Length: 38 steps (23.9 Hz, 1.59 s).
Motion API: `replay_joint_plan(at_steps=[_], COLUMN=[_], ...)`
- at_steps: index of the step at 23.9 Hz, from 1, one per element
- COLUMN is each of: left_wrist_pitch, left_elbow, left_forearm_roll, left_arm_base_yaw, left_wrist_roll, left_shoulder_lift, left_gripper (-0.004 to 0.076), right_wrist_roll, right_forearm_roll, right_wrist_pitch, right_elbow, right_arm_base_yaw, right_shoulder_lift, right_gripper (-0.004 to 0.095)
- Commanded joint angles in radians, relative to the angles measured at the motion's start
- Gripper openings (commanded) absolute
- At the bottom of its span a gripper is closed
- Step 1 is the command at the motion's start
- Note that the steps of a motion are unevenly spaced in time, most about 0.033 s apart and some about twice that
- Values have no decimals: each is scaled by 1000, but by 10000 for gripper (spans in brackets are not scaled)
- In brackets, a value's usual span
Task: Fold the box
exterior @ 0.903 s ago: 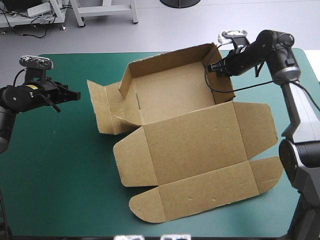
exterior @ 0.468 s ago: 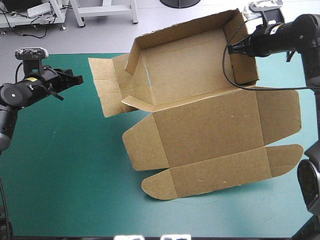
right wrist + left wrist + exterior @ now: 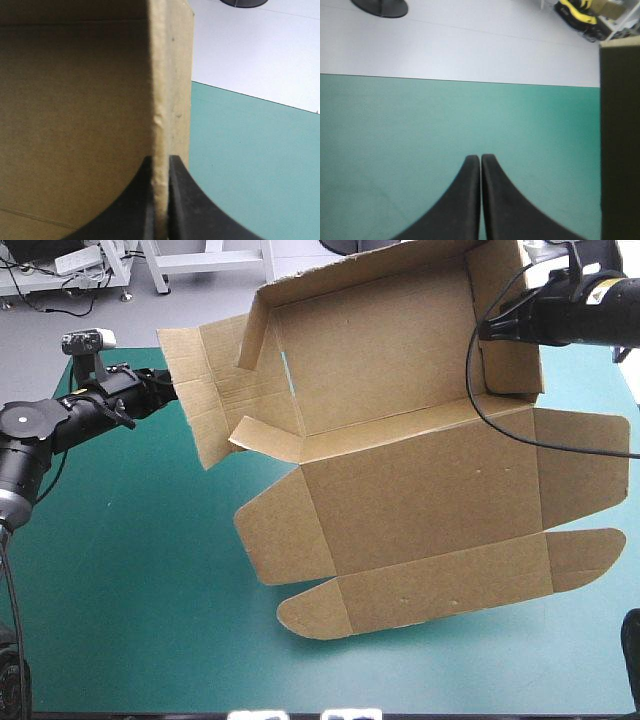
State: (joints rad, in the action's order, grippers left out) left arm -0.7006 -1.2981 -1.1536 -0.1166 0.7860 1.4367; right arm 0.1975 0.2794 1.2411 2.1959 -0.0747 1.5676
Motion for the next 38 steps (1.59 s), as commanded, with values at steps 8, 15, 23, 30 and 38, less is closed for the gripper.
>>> replay_joint_plan(at_steps=[8,15,23,30,38], left_wrist_pitch=[-280,-448,-581,-581,-581], left_elbow=[-33,-51,-160,-164,-164], left_forearm_roll=[-269,-373,-367,-340,-352], left_arm_base_yaw=[0,0,0,0,2], left_wrist_roll=[79,107,158,151,135], left_shoulder_lift=[-24,-24,-24,-24,-24], left_gripper=[-2,-3,44,252,259], right_wrist_roll=[-7,-7,-7,0,0], right_forearm_roll=[48,57,63,63,63], right_wrist_pitch=[-2,-11,-11,-13,-20], right_elbow=[33,29,29,29,29], right_arm_base_yaw=[12,10,10,10,10], right_shoulder_lift=[-54,-45,-15,-7,23], right_gripper=[-23,-23,-23,-23,-23])
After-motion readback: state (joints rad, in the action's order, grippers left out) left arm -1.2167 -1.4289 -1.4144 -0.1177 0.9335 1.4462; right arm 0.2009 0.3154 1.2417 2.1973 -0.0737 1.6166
